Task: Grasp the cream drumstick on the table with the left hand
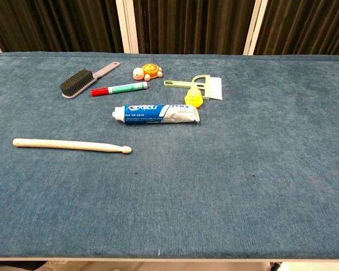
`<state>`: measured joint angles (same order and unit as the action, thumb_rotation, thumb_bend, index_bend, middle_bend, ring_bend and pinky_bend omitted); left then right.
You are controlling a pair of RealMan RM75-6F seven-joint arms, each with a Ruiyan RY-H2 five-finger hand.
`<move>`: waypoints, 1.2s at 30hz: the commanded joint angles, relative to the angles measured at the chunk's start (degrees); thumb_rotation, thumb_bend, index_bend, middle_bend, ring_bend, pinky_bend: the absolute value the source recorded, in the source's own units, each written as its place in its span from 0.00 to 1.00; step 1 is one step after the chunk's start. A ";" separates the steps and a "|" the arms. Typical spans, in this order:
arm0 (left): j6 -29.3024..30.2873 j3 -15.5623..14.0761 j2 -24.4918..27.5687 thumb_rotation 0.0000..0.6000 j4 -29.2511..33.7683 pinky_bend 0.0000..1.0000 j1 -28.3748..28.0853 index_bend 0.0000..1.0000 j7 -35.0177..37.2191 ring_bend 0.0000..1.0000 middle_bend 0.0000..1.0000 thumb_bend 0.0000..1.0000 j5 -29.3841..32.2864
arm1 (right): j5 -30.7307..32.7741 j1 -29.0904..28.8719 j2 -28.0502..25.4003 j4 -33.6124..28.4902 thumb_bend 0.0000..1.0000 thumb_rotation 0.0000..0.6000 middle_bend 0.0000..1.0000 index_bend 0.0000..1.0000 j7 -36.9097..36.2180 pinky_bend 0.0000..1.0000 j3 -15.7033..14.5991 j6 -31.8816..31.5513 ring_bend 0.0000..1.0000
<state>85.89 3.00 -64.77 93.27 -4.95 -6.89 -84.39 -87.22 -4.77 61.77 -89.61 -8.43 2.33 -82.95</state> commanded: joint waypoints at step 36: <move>-23.17 3.49 -13.87 1.00 2.96 0.07 -15.63 0.03 -12.29 0.00 0.09 0.23 9.50 | -0.01 -0.16 -0.75 -0.68 0.29 1.00 0.14 0.21 -0.78 0.00 -0.48 1.12 0.08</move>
<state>64.50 5.45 -77.17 96.25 -18.94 -17.17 -76.95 -87.23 -4.93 61.03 -90.29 -9.21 1.85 -81.83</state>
